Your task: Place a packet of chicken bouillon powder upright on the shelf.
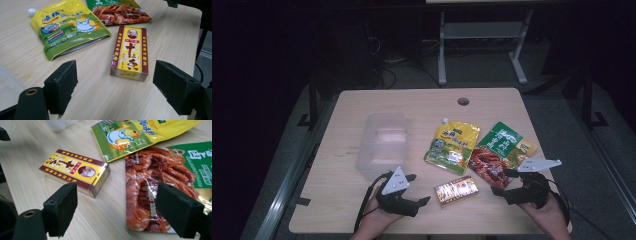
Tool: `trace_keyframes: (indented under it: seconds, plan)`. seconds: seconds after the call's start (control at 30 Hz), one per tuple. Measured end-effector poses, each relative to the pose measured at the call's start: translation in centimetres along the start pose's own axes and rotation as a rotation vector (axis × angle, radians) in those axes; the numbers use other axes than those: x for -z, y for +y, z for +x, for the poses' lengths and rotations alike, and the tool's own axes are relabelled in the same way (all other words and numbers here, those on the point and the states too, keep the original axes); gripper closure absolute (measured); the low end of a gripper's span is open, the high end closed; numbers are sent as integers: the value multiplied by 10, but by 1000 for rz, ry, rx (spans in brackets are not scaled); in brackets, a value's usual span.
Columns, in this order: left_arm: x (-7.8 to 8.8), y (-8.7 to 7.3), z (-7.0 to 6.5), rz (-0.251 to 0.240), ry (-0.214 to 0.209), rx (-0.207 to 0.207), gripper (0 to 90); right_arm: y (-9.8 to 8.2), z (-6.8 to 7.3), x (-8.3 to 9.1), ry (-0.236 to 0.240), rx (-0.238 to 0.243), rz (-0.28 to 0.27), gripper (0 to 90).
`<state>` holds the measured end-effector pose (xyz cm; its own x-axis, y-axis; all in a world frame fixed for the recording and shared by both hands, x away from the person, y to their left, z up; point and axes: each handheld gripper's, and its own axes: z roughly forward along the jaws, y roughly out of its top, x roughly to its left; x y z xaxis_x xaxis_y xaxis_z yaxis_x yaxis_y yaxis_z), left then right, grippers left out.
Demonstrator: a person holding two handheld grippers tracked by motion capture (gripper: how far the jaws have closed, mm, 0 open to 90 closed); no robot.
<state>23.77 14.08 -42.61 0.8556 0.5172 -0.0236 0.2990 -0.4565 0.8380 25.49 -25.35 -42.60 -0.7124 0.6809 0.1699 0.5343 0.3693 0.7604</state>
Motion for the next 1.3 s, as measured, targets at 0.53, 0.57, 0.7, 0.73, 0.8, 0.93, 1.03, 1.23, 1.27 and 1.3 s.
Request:
trace_keyframes:
  seconds: [0.53, 0.57, 0.7, 0.73, 0.8, 0.93, 1.03, 1.23, 1.27, 1.3]
  plan:
    - [-27, 58, 13, 5, 44, -10, 319, 95, -8, -20, -55, -60, 22, 143]
    - [-35, 61, 19, 21, 49, 26, 334, 101, -10, -23, -50, -70, 29, 144]
    - [-50, 70, 25, 37, 67, 59, 376, 123, -21, -38, -58, -85, 70, 144]
    - [-54, 73, 26, 47, 67, 59, 389, 128, -24, -42, -70, -88, 80, 143]
    - [-58, 76, 27, 57, 76, 56, 413, 133, -28, -45, -74, -91, 91, 144]
    - [-71, 85, 30, 83, 97, 42, 483, 156, -42, -65, -110, -113, 142, 148]
    - [-85, 87, 35, 121, 109, 41, 529, 160, -49, -75, -122, -120, 160, 155]
    - [-110, 81, 44, 189, 108, 65, 670, 153, -71, -105, -157, -189, 229, 213]
    - [-112, 80, 45, 201, 104, 71, 705, 150, -76, -110, -165, -214, 239, 219]
    - [-117, 78, 46, 220, 108, 66, 751, 145, -83, -116, -169, -255, 250, 222]
